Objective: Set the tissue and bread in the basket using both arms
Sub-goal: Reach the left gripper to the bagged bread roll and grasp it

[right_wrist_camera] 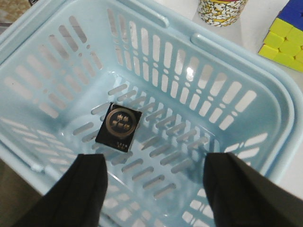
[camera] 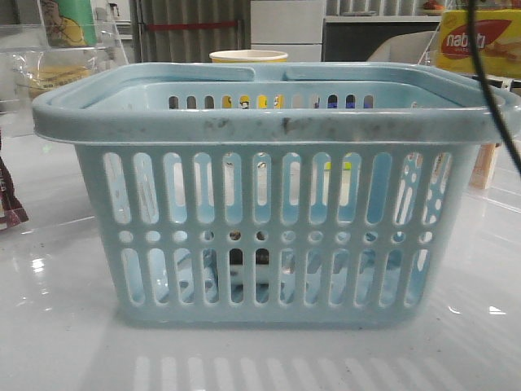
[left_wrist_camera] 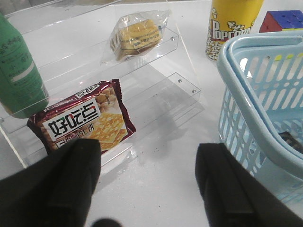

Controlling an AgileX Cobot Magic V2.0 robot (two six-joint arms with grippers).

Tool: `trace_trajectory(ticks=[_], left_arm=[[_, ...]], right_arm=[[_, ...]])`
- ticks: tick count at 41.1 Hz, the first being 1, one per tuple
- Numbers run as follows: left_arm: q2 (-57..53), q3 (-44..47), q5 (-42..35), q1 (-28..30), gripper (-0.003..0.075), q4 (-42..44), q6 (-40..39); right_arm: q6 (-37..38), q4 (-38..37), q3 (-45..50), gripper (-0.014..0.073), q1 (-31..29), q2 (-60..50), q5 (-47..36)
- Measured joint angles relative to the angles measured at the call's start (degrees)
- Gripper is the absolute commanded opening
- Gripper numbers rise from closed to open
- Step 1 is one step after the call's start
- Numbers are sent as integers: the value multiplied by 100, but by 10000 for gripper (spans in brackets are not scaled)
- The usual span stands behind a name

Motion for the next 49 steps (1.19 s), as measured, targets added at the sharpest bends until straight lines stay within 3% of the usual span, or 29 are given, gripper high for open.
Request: trace_trajectory(ticks=[11,16,20,34,49], left_arm=[[381,-13,-244,0,503,0,0],[919,-232,-426,0,553,0,11],[1492,-605,-507,0,594,0,32],[3939,-2232,-642,0,593,-30,54],[5991,-3677,-753,120,592,-632,54]], right_arm=[[-86,0,1589,542,9,-1646,-262],[-86,0,2005,542,9,-2138,-276],[-86,0,2097,542,9,-2295,-276],[-89,0,2111,542,9,-2343,-276],[-100,0,2111,542,9,-2343,-276]])
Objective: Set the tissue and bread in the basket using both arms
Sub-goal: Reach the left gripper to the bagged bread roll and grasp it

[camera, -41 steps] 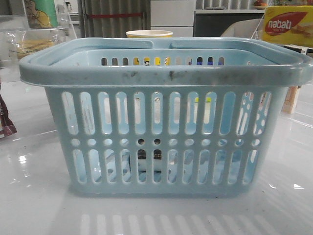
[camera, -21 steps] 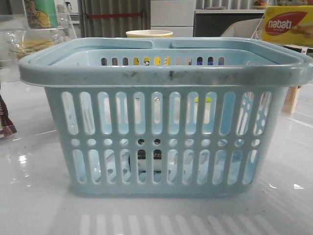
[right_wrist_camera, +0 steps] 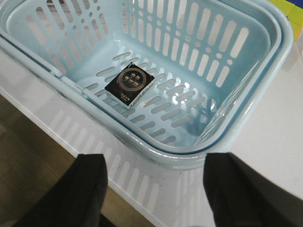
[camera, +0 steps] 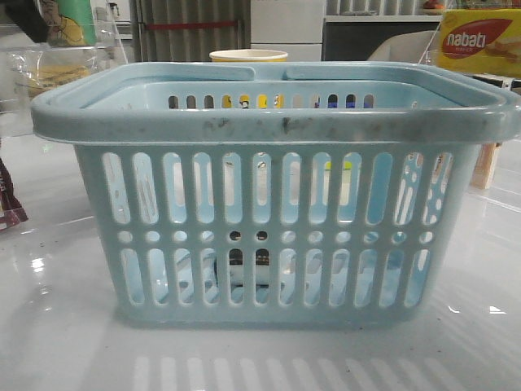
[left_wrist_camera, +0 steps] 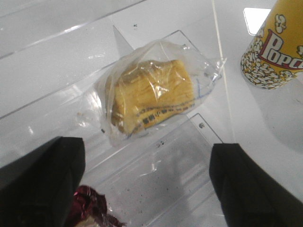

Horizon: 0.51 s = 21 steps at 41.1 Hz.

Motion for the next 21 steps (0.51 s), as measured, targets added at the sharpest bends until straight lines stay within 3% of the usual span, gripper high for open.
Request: trace_trajectory(ticks=[14,21], left_arm=[[999,-511,-536,80,576,-15,0],[1143,-537,-589,80,419,-28,0]], right_arm=[[0,0,0,542,0,0,0],[0,0,0,542,0,0,0]])
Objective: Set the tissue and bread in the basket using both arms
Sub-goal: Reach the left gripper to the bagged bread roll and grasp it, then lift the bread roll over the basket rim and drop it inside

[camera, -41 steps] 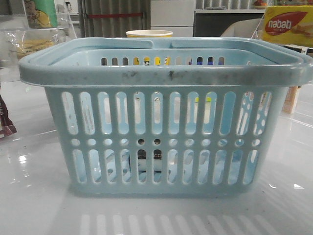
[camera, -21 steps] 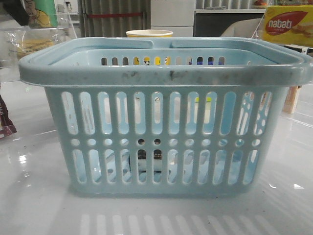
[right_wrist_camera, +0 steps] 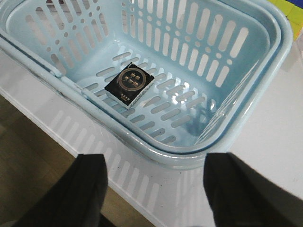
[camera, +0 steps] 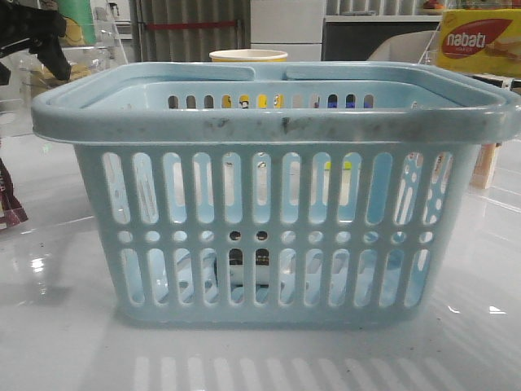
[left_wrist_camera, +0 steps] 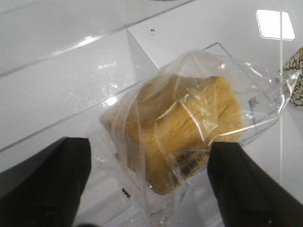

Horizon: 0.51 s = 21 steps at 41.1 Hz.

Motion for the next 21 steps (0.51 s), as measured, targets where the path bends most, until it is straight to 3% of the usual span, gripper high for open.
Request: trace_trajectory(ticks=[12,16,21], left_arm=[[23,-42,172,0,145,0,0],[-3,-125,416,0,90,0,0],[-226,-208,776,0,93,-47,0]], right_arm=[[0,0,0,542,0,0,0],[0,0,0,542,0,0,0],[0,0,0,542,0,0,0]])
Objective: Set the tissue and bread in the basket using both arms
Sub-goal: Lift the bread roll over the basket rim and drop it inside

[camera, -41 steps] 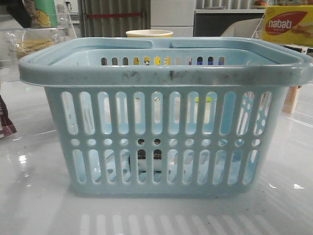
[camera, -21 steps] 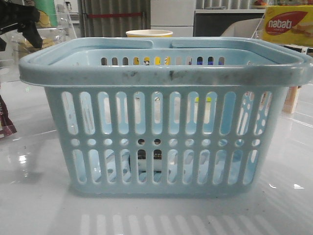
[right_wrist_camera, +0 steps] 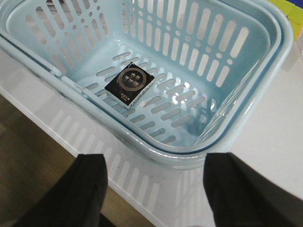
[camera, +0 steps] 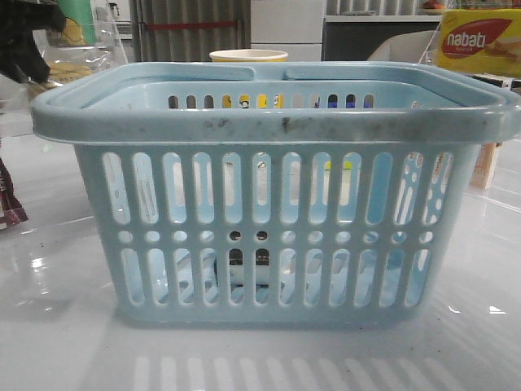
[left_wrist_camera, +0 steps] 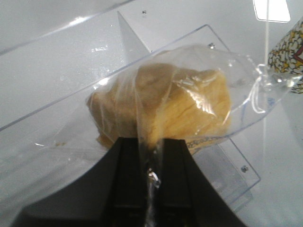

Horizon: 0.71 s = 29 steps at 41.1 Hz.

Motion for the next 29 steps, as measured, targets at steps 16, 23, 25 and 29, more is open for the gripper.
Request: trace_trajectory(ticks=[16,23,25,29], left_arm=[[-1480,-33,745,-312,93,-177,157],[-2173,408,790,-1124,93,-185,477],[-2335,607,739,-1414,93,-185,572],[-2624,1098,585,-1956,93,-198,793]], right_arm=[[0,0,0,542,0,0,11],[0,0,0,542,0,0,11],[0,0,0,542,0,0,11],[0,0,0,542,0,0,11]])
